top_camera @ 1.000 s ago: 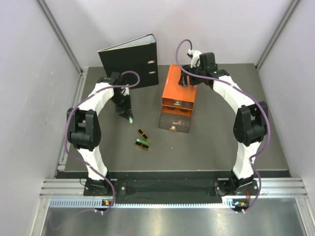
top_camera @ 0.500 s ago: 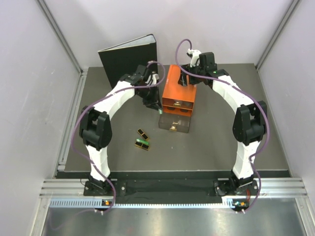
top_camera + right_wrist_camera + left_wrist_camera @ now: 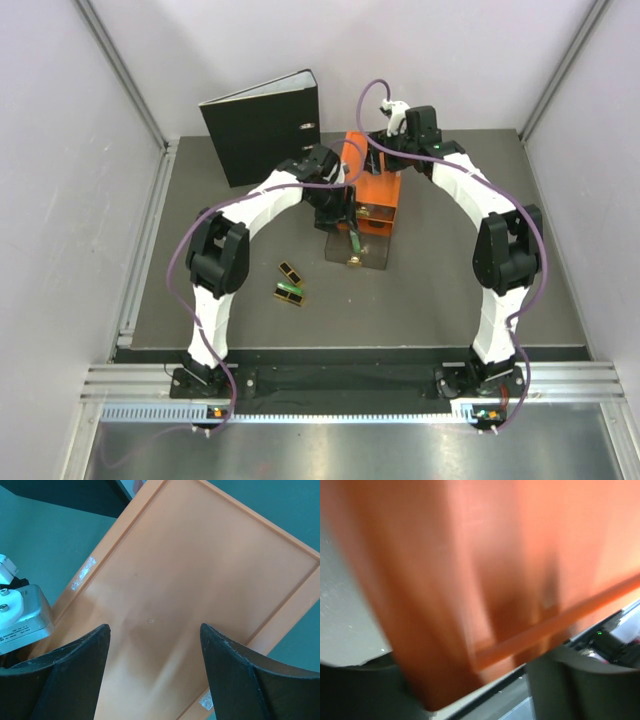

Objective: Organize the makeup

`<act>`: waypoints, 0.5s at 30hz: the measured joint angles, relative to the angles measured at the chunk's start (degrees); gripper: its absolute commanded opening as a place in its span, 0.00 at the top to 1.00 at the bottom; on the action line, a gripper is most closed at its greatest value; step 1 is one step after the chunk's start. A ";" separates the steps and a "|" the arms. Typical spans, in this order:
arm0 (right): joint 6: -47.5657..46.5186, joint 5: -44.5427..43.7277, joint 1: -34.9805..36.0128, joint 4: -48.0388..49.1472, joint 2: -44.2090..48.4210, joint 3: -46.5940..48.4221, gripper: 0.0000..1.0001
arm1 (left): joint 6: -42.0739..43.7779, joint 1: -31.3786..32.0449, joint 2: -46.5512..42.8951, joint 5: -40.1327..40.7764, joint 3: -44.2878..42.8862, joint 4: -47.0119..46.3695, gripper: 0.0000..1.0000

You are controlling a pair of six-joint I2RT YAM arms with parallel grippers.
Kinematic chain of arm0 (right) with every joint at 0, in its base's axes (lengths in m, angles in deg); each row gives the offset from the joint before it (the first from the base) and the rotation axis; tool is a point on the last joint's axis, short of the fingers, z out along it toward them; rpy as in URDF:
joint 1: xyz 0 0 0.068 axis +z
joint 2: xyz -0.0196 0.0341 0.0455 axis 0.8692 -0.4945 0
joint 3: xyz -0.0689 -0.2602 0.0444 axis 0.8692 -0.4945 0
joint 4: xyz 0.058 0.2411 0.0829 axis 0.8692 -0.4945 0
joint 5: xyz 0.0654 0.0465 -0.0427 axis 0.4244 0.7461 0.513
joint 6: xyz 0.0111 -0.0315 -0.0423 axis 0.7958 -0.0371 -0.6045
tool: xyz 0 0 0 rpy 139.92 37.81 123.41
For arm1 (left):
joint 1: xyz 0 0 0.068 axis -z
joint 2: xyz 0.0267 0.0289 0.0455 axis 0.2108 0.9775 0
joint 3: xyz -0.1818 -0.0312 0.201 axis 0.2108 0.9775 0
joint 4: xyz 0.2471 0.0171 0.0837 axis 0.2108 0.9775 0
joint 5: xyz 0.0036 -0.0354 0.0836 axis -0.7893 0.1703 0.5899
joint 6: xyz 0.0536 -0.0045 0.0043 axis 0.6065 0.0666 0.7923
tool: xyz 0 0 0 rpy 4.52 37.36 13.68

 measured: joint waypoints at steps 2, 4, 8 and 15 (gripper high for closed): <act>-0.04 0.04 0.00 0.00 0.00 0.00 0.27 | 0.24 0.20 0.00 0.63 -0.24 -0.09 0.27; -0.07 0.09 0.00 0.00 -0.02 0.00 0.27 | 0.59 0.26 0.00 1.51 -0.26 -0.07 0.26; -0.07 0.13 -0.02 0.00 -0.02 0.00 0.26 | 1.42 0.24 -0.57 3.76 -0.24 0.00 0.22; -0.09 1.22 -0.02 0.24 -0.02 0.00 0.00 | 3.13 -0.74 -7.80 7.61 0.83 1.27 0.22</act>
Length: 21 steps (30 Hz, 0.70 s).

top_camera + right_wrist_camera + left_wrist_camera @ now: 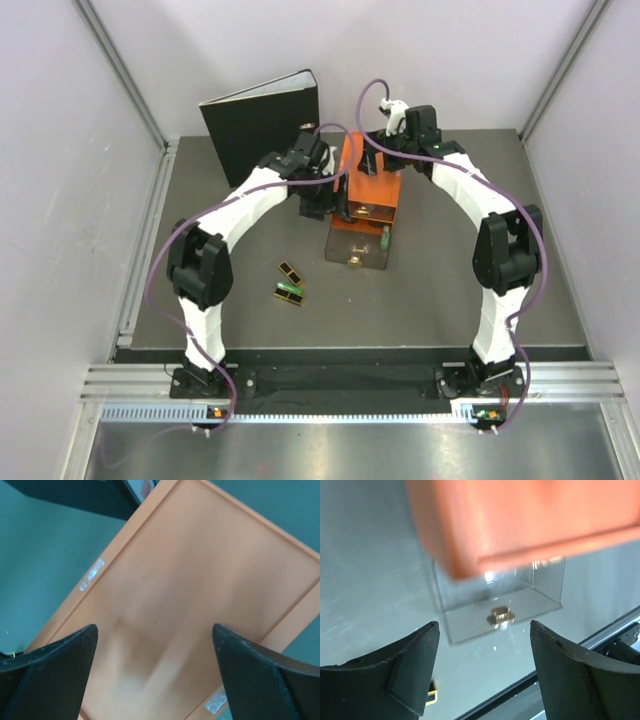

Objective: Organize the makeup

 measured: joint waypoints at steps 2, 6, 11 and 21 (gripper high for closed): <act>-0.44 0.20 0.09 0.26 -0.02 0.04 0.00 | 0.42 -0.50 -3.04 0.87 1.90 0.00 0.22; -0.50 0.33 0.09 0.44 -0.07 0.04 0.00 | 0.87 -1.60 -8.98 2.56 7.72 0.68 0.22; -0.50 0.31 0.09 0.52 -0.07 0.04 0.00 | 0.20 -2.05 -13.70 4.57 16.61 2.03 0.22; -0.72 0.31 0.09 0.61 -0.09 0.00 0.00 | -5.01 -2.03 -19.76 6.54 29.79 4.02 0.16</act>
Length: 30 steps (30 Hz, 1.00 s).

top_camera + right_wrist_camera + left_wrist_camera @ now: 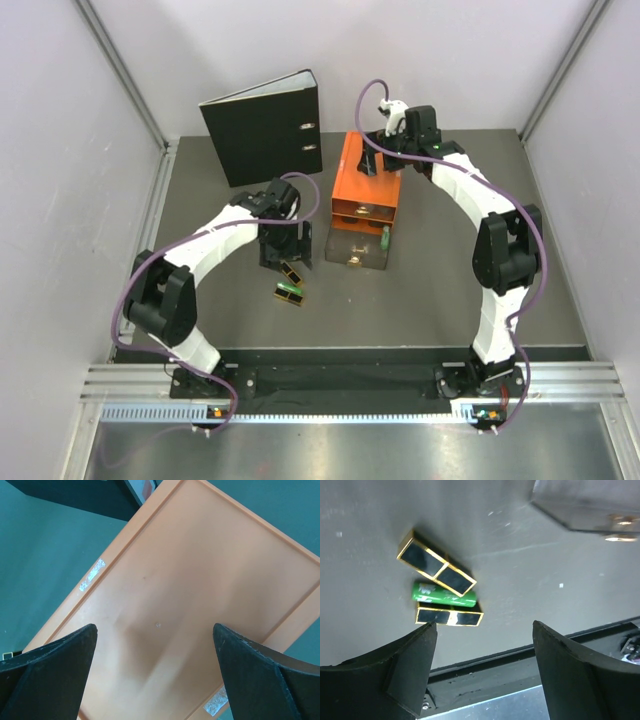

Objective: Organize the makeup

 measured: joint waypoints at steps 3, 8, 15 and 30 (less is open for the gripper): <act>-0.17 0.07 0.00 0.00 0.00 -0.02 0.00 | -1.09 0.00 0.02 1.07 1.95 -0.04 0.15; -0.20 0.17 0.00 0.07 0.00 -0.07 0.00 | -2.38 0.00 1.38 2.69 2.36 -0.72 0.13; -0.37 0.33 -0.02 0.83 0.00 -0.42 0.00 | -3.96 0.00 9.97 3.80 1.64 -2.84 0.13; -0.66 0.52 -0.02 0.85 0.00 -0.42 0.00 | -4.24 -0.20 18.03 6.23 -4.11 -3.63 1.00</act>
